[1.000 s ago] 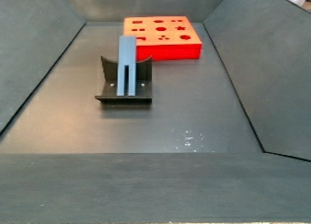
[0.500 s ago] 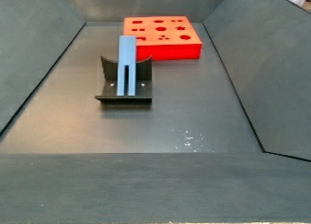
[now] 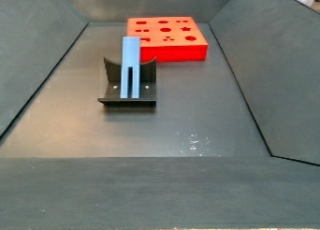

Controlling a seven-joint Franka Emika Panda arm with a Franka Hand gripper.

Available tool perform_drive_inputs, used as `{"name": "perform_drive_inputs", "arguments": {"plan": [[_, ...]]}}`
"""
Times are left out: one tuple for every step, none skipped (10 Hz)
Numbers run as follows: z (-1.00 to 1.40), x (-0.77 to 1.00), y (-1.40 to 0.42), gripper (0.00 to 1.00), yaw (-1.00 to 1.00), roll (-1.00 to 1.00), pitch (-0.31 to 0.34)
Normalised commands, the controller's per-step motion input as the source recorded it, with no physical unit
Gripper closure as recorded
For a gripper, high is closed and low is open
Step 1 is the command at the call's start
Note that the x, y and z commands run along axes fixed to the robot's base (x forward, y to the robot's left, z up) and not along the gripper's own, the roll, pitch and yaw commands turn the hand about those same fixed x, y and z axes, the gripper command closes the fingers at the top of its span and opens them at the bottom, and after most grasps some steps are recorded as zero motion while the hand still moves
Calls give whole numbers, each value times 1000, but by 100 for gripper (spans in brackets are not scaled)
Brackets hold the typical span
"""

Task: Pick up the double-square object. Move up. Place the double-square object on the fixture. Regrasp the double-square object. Move to above the board. Insert the double-square object.
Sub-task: Regrasp the double-square object.

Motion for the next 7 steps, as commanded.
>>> {"name": "perform_drive_inputs", "arguments": {"plan": [[-1000,27,42,0,223,76,18],[-1000,30,41,0,209,72,5],[-1000,39,39,0,185,62,-36],[-1000,50,38,0,148,54,-90],[-1000,56,36,0,120,58,-118],[-1000,65,31,0,69,70,-140],[-1000,68,32,0,46,74,-142]]}}
